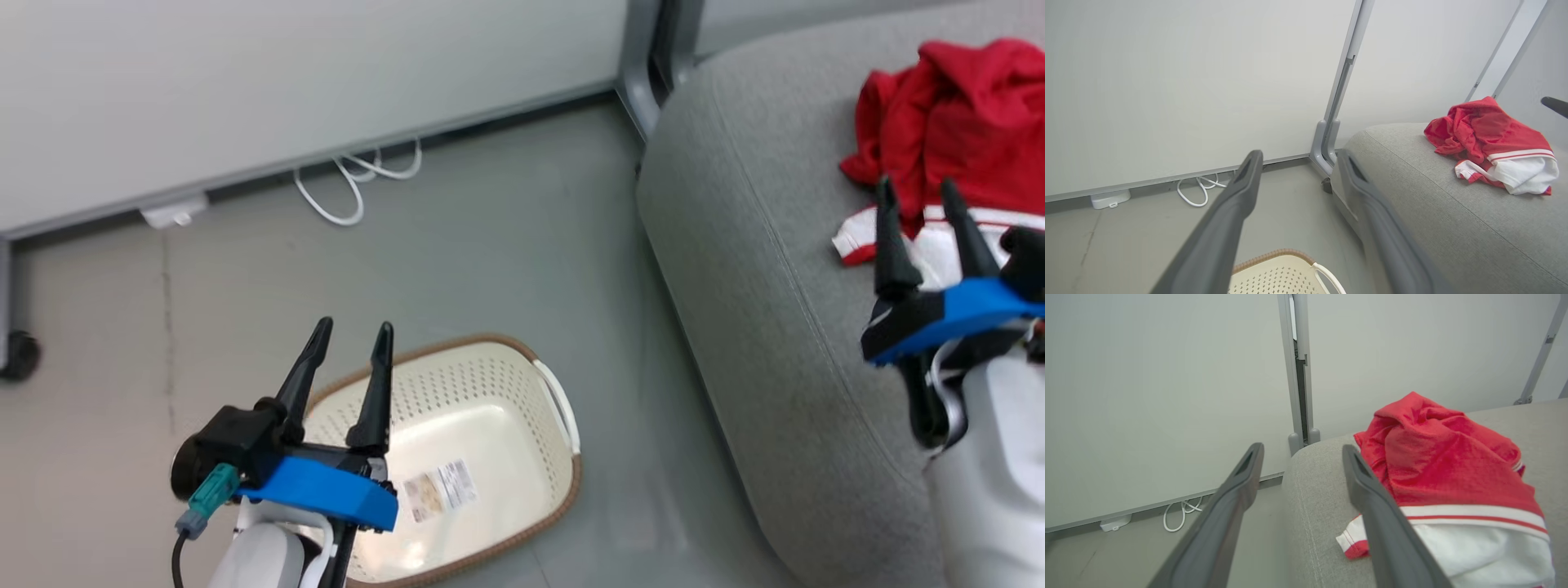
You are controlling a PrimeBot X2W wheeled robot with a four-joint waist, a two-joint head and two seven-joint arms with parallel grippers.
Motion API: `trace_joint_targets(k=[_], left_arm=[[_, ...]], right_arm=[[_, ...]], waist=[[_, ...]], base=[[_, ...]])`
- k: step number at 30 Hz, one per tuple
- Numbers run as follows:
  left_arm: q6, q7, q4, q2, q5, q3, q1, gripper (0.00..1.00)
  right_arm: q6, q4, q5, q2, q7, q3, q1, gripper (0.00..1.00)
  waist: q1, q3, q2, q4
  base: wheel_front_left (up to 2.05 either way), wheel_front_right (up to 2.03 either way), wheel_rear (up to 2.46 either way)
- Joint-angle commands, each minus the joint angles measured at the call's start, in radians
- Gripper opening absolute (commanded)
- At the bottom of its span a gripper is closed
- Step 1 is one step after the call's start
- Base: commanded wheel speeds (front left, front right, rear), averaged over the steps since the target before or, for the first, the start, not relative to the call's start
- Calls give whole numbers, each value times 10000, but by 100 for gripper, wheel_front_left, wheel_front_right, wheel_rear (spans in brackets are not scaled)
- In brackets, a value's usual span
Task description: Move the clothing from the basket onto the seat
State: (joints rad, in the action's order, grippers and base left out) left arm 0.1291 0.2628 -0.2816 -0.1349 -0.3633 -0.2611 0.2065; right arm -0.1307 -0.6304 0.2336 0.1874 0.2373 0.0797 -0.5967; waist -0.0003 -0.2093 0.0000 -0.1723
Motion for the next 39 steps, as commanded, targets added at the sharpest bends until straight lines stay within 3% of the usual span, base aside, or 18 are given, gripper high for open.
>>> trace_joint_targets(k=[1, 16, 26, 39], left_arm=[[21, 29, -7, 43, 38, 167, -187, 100], [22, 30, -652, 308, 371, 1426, -1124, 100], [22, 30, -1222, 286, 352, 1751, -978, 100], [22, 30, -1505, 248, 208, 1638, -842, 100]], right_arm=[[-3, 295, 147, -94, -74, -107, 416, 100], [-1, 3256, -105, -903, -935, -327, 4101, 100], [-1, 3903, -165, -1331, -1166, -344, 5126, 100], [-1, 4197, -157, -1379, -1278, -473, 5395, 100]], waist=[[3, 882, 0, 738], [3, 1929, 0, 1840], [3, 2085, 0, 2181], [3, 2118, 0, 2320]], base=[[0, 0, 0], [0, 0, 0], [0, 0, 0], [0, 0, 0]])
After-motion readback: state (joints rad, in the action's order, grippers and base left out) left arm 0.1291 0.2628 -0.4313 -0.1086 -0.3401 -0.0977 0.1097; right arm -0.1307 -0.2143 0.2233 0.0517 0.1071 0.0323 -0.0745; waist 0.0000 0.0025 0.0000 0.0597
